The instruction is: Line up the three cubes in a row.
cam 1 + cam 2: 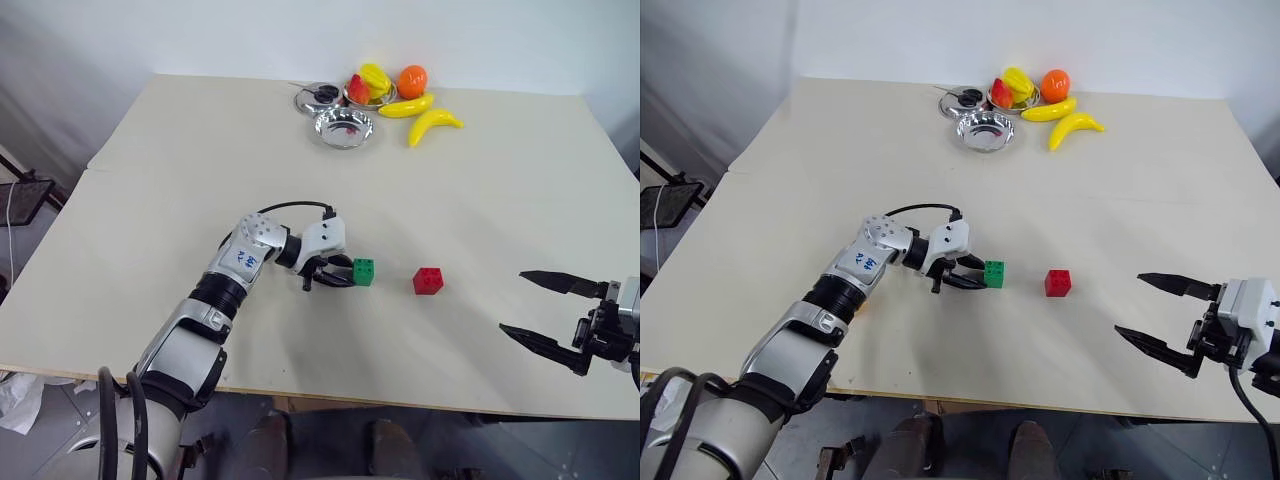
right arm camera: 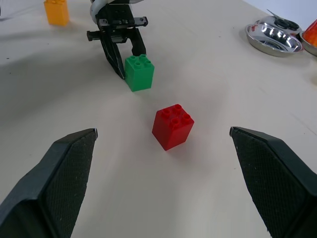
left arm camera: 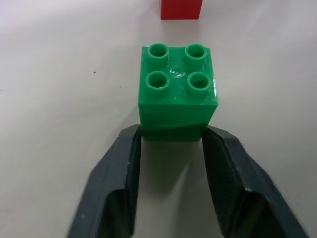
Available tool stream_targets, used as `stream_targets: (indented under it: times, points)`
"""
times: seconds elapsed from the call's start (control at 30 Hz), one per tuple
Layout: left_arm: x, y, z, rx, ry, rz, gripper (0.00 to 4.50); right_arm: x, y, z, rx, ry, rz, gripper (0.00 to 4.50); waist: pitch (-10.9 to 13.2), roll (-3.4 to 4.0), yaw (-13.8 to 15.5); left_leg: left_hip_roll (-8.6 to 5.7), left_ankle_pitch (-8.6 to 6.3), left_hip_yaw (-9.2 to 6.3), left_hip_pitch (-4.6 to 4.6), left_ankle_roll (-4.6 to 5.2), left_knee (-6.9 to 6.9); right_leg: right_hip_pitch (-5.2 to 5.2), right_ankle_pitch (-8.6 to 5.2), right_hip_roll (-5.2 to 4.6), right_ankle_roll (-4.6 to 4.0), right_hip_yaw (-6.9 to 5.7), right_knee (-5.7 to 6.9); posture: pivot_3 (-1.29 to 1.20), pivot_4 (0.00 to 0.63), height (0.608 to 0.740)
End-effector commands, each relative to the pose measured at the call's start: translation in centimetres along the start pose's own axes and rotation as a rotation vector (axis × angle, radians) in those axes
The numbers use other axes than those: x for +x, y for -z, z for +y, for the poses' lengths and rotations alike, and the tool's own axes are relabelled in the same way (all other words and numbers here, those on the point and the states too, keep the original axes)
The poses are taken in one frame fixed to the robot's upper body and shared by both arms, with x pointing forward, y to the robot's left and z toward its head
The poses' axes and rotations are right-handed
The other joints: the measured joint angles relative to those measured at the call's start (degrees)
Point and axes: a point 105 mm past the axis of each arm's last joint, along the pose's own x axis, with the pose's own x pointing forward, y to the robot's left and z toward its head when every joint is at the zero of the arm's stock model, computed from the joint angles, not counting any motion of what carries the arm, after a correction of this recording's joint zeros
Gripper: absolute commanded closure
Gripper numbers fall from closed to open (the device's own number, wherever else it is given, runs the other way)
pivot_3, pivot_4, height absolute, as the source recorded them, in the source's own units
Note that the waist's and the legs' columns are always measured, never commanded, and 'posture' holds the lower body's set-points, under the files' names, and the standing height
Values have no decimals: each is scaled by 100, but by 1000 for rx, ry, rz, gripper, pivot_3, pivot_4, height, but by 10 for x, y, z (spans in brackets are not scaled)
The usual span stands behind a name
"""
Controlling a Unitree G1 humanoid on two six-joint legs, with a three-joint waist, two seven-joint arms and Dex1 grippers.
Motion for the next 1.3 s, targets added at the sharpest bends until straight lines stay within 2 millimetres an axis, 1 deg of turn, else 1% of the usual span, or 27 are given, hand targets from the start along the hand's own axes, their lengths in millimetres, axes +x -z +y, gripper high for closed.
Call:
stream_targets:
  times: [0.03,0.13,0.17,0.2,0.27,0.33,0.37,0.4,0.43,0.47,0.5,0.53,0.57,0.6,0.63,0.7,0.73,0.83,0.87,0.93,1.0,1.03,1.13,1.2,1.23,1.3]
  points:
    - [-7,-22,6,44,-18,-84,1435,4,-7,3,-9,-22,-34,0,0,0,-3,0,0,0,-1,0,-1,-1,0,0,0,0,0,0,150,740]
    - [-18,-34,7,97,-7,-139,546,8,-6,4,0,-41,-42,0,0,0,-5,0,0,0,-1,0,0,-1,0,0,0,0,0,0,150,740]
    - [-23,-38,5,116,7,-163,222,9,-6,4,5,-50,-44,0,0,0,-6,0,0,0,-1,0,0,-2,0,0,0,0,1,0,150,740]
    - [-32,-39,6,135,7,-166,16,10,-5,6,10,-63,-45,0,0,0,-12,0,0,0,-1,0,-1,-2,0,0,0,0,1,0,150,740]
    - [-48,-41,3,194,35,-170,16,13,-4,8,20,-85,-48,0,0,0,-30,1,0,0,-1,0,-2,-4,0,0,0,0,1,0,150,740]
    - [-71,-48,2,229,33,-230,16,17,-3,8,25,-98,-54,0,0,0,-48,1,1,0,0,-1,-3,-6,0,1,0,0,2,0,150,740]
    - [-82,-50,2,232,18,-254,16,18,-3,7,27,-100,-58,0,0,1,-52,2,1,0,0,-2,-4,-6,0,1,0,0,2,0,150,740]
    - [-89,-52,3,234,8,-269,16,20,-2,6,28,-102,-61,0,0,1,-51,2,1,0,0,-2,-4,-6,0,1,0,0,3,0,150,740]
    - [-97,-54,-1,242,20,-295,16,21,-2,6,28,-106,-65,0,0,1,-47,2,1,0,0,-2,-3,-6,0,1,0,0,4,0,150,740]
    - [-110,-59,-5,237,27,-353,16,23,-2,6,30,-115,-71,0,0,1,-44,2,1,0,-1,-1,-2,-4,0,0,0,0,4,0,150,740]
    - [-119,-63,-9,237,37,-394,16,25,-2,7,32,-122,-75,0,0,1,-43,2,1,0,-1,-1,-2,-3,0,0,0,0,4,0,150,740]
    - [-138,-61,-13,232,15,-434,16,30,-3,7,37,-135,-90,0,0,1,-40,2,1,0,-1,-1,-2,-2,0,0,0,0,10,0,150,740]
    - [-165,-45,-15,197,-83,-421,16,38,-7,9,38,-173,-114,0,0,1,-44,3,0,-2,-1,-1,-2,-2,0,0,0,0,24,0,150,740]
    - [-183,-33,-18,173,-154,-399,16,45,-10,11,38,-201,-130,0,-1,3,-140,4,0,-3,-1,0,-1,-2,0,0,0,-1,24,0,150,740]
    - [-208,-13,-23,116,-284,-376,16,54,-17,13,27,-223,-171,0,-4,8,-251,7,0,0,3,0,-5,-5,0,1,0,3,26,0,150,740]
    - [-245,18,-34,40,-490,-328,16,66,-25,18,-19,-267,-214,0,-4,10,-384,13,1,-2,15,-1,-28,-12,-7,4,-13,2,34,0,150,740]
    - [-260,31,-41,4,-572,-300,16,70,-28,20,-25,-286,-233,0,-3,13,-404,16,1,-2,18,-2,-39,-21,-9,4,-17,1,36,0,150,740]
    - [-286,57,-63,-95,-718,-259,16,74,-31,31,-39,-355,-248,0,-1,10,-290,15,2,-9,8,-4,-37,-27,-9,3,-19,-3,38,0,150,740]
    - [-293,69,-77,-136,-764,-237,16,77,-33,33,-45,-369,-269,0,-1,9,-252,12,-1,-13,6,-2,-28,-22,-9,2,-18,-4,38,0,150,740]
    - [-304,90,-101,-204,-834,-182,16,81,-37,37,-55,-393,-306,0,-2,7,-229,12,-16,-17,5,6,-12,-11,-9,1,-18,-7,35,0,150,740]
    - [-311,106,-121,-258,-882,-134,16,85,-37,41,-49,-419,-322,0,-2,3,-176,12,-26,-17,8,15,-8,-5,-8,0,-19,-6,31,0,150,740]
    - [-313,111,-129,-284,-905,-122,16,86,-37,42,-45,-431,-334,0,-3,3,-162,13,-36,-16,8,32,-8,-6,-8,1,-19,-6,25,0,150,740]
    - [-318,126,-156,-357,-939,-95,16,91,-39,47,-61,-471,-366,0,-3,2,-137,13,-41,-21,9,32,-8,-9,-9,0,-21,-9,20,0,150,740]
    - [-317,132,-170,-388,-935,-74,16,92,-41,48,-66,-490,-379,0,-3,2,-158,16,-44,-20,14,27,-10,-6,-10,1,-23,-9,21,0,150,740]
    - [-315,131,-177,-406,-923,-77,16,93,-42,47,-68,-495,-386,0,-3,2,-170,16,-46,-20,15,26,-11,-9,-11,1,-25,-9,21,0,150,740]
    - [-308,126,-184,-409,-904,-81,16,94,-43,43,-45,-497,-381,0,-3,3,-176,18,-48,-17,15,26,-12,-10,-12,1,-26,-8,21,0,150,740]
